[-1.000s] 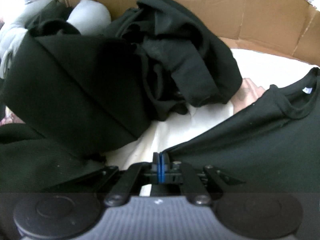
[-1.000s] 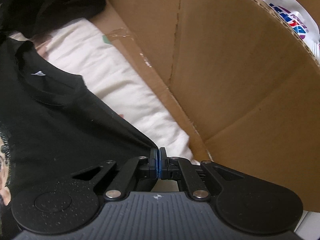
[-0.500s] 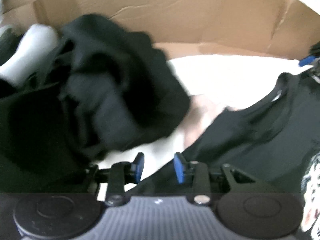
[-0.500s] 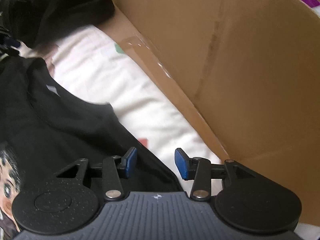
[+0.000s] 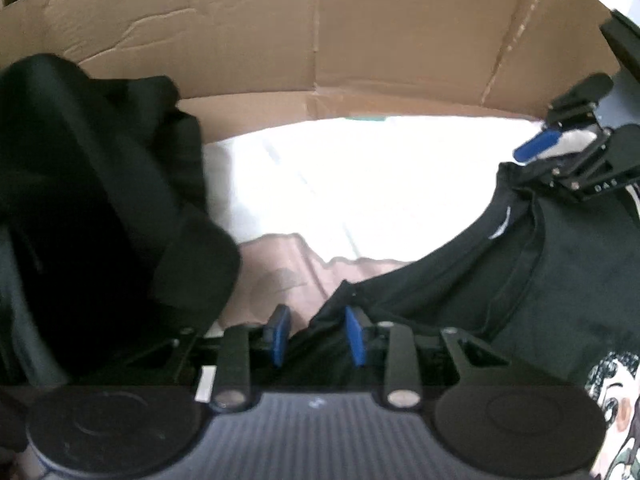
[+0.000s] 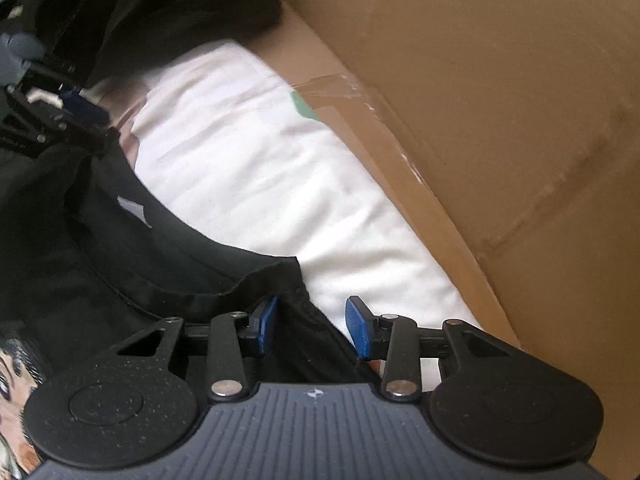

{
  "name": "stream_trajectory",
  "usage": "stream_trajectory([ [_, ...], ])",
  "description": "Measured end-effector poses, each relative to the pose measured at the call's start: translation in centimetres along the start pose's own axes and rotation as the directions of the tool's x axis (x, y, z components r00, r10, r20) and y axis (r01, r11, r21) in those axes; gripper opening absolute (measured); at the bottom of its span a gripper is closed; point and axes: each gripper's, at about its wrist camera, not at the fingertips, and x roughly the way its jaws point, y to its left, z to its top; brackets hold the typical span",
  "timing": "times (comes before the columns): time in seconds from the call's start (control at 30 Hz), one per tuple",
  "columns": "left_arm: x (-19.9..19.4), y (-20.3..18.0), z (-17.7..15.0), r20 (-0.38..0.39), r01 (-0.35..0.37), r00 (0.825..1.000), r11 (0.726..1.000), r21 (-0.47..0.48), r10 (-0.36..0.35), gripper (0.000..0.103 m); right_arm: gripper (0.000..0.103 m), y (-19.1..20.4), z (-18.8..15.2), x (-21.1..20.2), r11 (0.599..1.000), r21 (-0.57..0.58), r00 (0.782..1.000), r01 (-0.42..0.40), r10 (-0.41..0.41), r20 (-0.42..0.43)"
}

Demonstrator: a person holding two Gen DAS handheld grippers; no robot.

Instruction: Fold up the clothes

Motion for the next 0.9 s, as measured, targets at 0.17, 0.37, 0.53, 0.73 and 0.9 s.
stream_trajectory([
  [0.17,-0.1,-0.8,0.0,0.012,0.050,0.999,0.999,0.011,-0.050,0.005,0.004,0.0,0.1,-0.1,0.997,-0.030,0.998,-0.069,0.069,-0.001],
  [0.37,-0.8,-0.5,0.2,0.052,0.009,0.999,1.000,0.024,-0.010,0.003,0.002,0.7,0.3,-1.4,0.997,-0.068,0.998,-0.030,0.033,0.046],
  [0.53,-0.8,0.0,0.6,0.054,-0.053,0.997,0.999,0.006,0.053,0.003,0.002,-0.4,0.6,-2.2,1.000,-0.027,0.996,0.004,-0.002,0.090],
  [0.73,-1.0,0.1,1.3,0.061,-0.115,0.991,0.993,-0.014,0.116,0.012,0.023,-0.7,1.1,-0.3,0.997,0.031,0.997,0.074,-0.074,0.018],
  [0.9,-2.0,-0.9,2.2,0.080,-0.137,0.987,0.990,-0.025,0.139,0.047,0.049,-2.5,0.3,-4.3,0.991,0.131,0.992,0.025,-0.040,0.116],
])
